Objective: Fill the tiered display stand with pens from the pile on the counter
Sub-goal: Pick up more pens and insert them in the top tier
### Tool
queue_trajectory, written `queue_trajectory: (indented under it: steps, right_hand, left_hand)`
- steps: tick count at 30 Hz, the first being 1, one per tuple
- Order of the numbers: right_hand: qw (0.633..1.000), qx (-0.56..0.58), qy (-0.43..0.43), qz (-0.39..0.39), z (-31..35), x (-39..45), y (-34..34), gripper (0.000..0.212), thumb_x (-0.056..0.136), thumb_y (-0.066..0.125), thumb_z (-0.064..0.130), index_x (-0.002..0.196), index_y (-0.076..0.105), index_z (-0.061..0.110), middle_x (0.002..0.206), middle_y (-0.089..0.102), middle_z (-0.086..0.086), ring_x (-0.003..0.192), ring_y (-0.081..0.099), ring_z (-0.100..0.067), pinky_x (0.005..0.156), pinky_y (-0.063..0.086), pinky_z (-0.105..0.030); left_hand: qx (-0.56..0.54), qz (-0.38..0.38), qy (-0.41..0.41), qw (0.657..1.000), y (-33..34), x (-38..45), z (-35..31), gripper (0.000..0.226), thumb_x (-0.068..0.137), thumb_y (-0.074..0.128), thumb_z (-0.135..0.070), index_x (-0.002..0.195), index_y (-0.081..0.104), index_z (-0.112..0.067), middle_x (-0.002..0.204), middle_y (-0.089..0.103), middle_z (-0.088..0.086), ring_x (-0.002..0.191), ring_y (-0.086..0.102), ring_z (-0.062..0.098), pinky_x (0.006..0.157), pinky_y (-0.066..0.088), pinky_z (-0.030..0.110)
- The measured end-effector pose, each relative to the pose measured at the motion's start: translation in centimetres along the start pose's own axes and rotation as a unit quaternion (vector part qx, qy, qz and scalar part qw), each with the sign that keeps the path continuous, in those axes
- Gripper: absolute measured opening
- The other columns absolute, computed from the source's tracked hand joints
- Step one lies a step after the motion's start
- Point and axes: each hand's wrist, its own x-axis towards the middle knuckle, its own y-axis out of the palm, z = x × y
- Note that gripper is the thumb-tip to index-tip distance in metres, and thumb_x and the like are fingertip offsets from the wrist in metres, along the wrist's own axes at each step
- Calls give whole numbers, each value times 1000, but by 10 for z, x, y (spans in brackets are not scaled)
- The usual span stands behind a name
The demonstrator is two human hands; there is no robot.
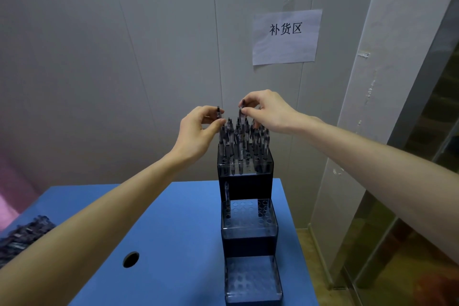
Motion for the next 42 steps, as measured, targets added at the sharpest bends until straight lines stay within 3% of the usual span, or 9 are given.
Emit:
queue_trajectory:
  steps: [4, 9, 14, 18, 22, 29, 35, 39, 42]
  right_hand:
    - [999, -5, 14, -31, -4, 3, -4, 15, 100, 59, 27, 108, 71, 21, 95, 72, 10, 55, 65, -9, 78, 58, -42]
    - [999, -36, 12, 3, -10, 2, -2, 19, 101, 60, 29, 112, 72, 21, 99, 73, 9, 66, 55, 3, 78, 54, -35]
    - [999, -46, 12, 11, -10, 2, -4, 18, 100, 61, 29, 111, 72, 22, 99, 72, 9, 93, 64, -12, 90, 53, -40]
    - [998, -59, 8, 20, -11, 3, -10, 19, 100, 60, 28, 113, 71, 19, 105, 73, 4, 78, 61, -5, 86, 54, -39]
    - [998, -46, 10, 42, -14, 2, -11, 17, 99, 63, 25, 111, 73, 18, 103, 73, 4, 92, 66, -15, 90, 54, -39]
    - [988, -134, -10, 81, -11, 5, -10, 19, 99, 61, 32, 111, 73, 26, 105, 70, 11, 83, 57, -9, 80, 47, -31]
    - [979, -122, 20, 160, -6, 20, -17, 16, 97, 65, 26, 107, 76, 20, 94, 73, 8, 93, 67, -16, 84, 53, -31]
    - [970, -142, 29, 193, -11, 24, -9, 17, 94, 70, 30, 109, 76, 25, 85, 65, 16, 89, 62, -14, 69, 43, -26]
    - [972, -164, 13, 170, -10, 21, -3, 25, 91, 72, 34, 115, 73, 28, 89, 61, 17, 90, 57, -12, 70, 41, -26]
  left_hand:
    - [3, 11, -6, 1000, 2, -4, 3, 23, 97, 70, -22, 118, 71, -13, 113, 69, 0, 101, 68, 9, 85, 62, 33]
    - [18, 14, -6, 1000, 7, -9, 7, 22, 96, 71, -25, 117, 71, -18, 112, 68, -4, 102, 67, 8, 90, 60, 40]
    - [23, 17, -13, 999, 6, -7, 8, 25, 96, 71, -25, 118, 72, -15, 112, 69, -1, 100, 68, 10, 89, 61, 39]
    - [23, 45, -24, 998, 4, -7, 5, 24, 92, 76, -25, 114, 74, -16, 103, 73, -4, 93, 71, 9, 89, 61, 36]
    - [40, 74, -34, 996, 7, -14, 4, 24, 90, 78, -23, 112, 75, -16, 98, 75, -6, 90, 70, 8, 89, 60, 34]
    - [72, 67, -51, 994, 9, -17, 7, 37, 85, 84, -29, 110, 59, -19, 93, 68, -10, 85, 68, 7, 82, 58, 33]
    - [144, 90, -60, 984, 5, -13, 7, 32, 82, 84, -42, 96, 60, -26, 87, 70, -14, 81, 68, 6, 80, 58, 40]
    - [203, 56, -32, 977, 2, -11, 0, 38, 85, 72, -60, 104, 63, -30, 97, 66, -17, 85, 64, 3, 74, 54, 32]
    - [193, 47, 1, 980, 3, -2, 0, 37, 95, 62, -52, 124, 63, -29, 120, 60, -12, 102, 61, 6, 86, 54, 37]
